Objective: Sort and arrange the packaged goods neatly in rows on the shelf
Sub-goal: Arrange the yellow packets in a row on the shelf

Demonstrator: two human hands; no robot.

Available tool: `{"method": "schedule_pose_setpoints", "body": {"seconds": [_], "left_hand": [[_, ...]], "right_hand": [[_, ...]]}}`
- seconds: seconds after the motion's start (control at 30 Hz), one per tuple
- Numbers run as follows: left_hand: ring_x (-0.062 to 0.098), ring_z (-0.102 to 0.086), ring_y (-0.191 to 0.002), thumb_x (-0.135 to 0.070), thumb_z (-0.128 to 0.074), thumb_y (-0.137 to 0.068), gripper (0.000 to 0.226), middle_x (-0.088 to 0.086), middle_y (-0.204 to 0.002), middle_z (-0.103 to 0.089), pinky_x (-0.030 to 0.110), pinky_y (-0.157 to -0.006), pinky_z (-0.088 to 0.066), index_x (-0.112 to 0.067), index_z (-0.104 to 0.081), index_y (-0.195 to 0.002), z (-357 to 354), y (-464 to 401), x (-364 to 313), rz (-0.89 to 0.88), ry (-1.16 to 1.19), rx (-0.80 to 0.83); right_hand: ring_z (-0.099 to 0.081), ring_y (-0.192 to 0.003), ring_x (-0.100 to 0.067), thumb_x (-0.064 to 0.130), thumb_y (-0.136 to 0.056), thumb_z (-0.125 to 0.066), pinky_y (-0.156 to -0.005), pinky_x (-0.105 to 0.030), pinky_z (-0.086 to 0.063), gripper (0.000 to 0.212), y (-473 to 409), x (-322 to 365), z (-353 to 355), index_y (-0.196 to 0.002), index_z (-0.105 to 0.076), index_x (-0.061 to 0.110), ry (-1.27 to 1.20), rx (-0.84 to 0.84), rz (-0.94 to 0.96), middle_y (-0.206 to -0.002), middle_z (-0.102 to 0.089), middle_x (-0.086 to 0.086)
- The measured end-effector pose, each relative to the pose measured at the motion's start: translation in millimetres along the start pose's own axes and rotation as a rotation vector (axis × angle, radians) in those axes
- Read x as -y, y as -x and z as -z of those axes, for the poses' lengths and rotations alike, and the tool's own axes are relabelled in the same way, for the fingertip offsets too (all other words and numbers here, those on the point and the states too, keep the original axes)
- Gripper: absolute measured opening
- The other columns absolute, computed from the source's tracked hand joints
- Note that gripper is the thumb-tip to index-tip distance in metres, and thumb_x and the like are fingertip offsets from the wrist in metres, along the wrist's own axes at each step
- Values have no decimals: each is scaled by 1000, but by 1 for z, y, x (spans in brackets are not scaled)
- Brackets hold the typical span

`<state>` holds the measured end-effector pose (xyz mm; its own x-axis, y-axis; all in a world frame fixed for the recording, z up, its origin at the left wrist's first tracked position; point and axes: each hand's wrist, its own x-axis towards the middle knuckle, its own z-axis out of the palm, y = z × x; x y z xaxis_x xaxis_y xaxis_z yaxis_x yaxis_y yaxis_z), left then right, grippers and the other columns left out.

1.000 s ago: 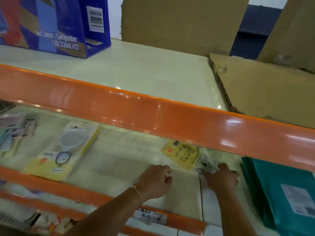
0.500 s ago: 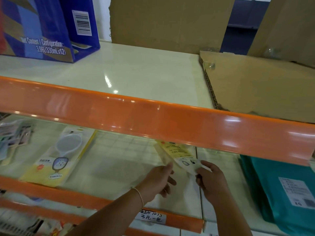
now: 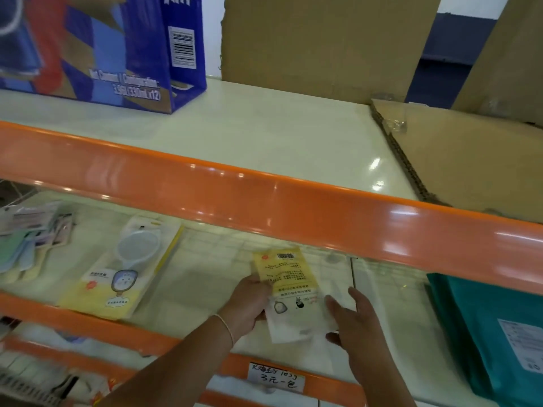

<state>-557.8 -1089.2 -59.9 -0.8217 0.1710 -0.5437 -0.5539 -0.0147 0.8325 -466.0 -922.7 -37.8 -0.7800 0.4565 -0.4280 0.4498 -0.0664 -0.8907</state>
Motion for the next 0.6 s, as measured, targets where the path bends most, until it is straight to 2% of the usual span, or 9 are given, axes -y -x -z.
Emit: {"method": "schedule_pose_setpoints", "body": {"seconds": [0.07,0.13,0.2,0.23,0.3,0.37,0.47,0.53,0.6], "left_hand": [[32,-69,-82,-9,-48,-99,18,16,-95,-71,38,-64,-58,-12,-66,-105,11,4,-3,-35,-40,4],[25,-66,-71,-11,-49,-100,18,11,-88,-70,27,-53,-52,-10,-66,-105,24,10,-5,-82,-104,7],[12,-52,-56,-14,-49,-100,17,3,-73,-60,17,-43,-39,-11,-65,-104,38,16,-8,-145,-210,-7],[10,-48,-56,-16,-49,-100,17,2,-74,-58,16,-43,-37,-11,-64,-105,46,17,-8,-179,-258,-23],[10,-52,-65,-20,-49,-100,15,3,-89,-64,15,-47,-40,-14,-60,-107,65,17,-9,-244,-326,-60],[11,-54,-65,-26,-48,-99,16,4,-94,-63,19,-47,-42,-21,-53,-113,86,18,-14,-281,-389,-133],[12,-58,-61,-33,-45,-98,35,0,-84,-62,21,-48,-43,-25,-44,-132,123,18,-17,-317,-520,-227],[15,-62,-68,-34,-46,-96,36,-2,-79,-63,25,-58,-48,-23,-46,-131,150,20,-18,-388,-617,-313],[13,-59,-67,-32,-47,-96,33,-3,-77,-63,28,-63,-50,-21,-52,-126,175,25,-20,-456,-624,-347]], "right_hand": [[-66,-80,-23,40,-89,-66,-61,-32,-52,35,-2,3,-9,-117,-63,19,38,60,-37,-94,-72,-4],[-61,-66,-22,38,-90,-65,-58,-30,-45,26,2,4,-25,-94,-73,13,89,150,-39,-71,-70,0],[-60,-63,-23,28,-91,-66,-60,-32,-45,22,3,3,-45,-89,-76,9,127,180,-12,-69,-72,-4],[-61,-65,-24,25,-91,-66,-63,-34,-46,19,5,2,-55,-88,-77,9,135,190,5,-73,-74,-9],[-57,-66,-25,21,-91,-66,-63,-36,-42,16,8,-1,-74,-84,-78,13,107,209,49,-80,-72,-21],[-55,-67,-26,19,-91,-66,-63,-37,-41,17,10,-3,-93,-80,-79,15,84,201,77,-84,-69,-26],[-65,-72,-34,19,-92,-65,-68,-43,-51,19,11,-5,-124,-79,-78,16,51,199,119,-79,-74,-16],[-68,-78,-39,21,-92,-65,-75,-49,-56,19,13,-4,-147,-80,-78,17,51,183,132,-80,-75,-10],[-70,-83,-37,23,-93,-64,-76,-48,-57,19,17,-2,-170,-81,-78,16,55,165,156,-78,-76,-5]]}}
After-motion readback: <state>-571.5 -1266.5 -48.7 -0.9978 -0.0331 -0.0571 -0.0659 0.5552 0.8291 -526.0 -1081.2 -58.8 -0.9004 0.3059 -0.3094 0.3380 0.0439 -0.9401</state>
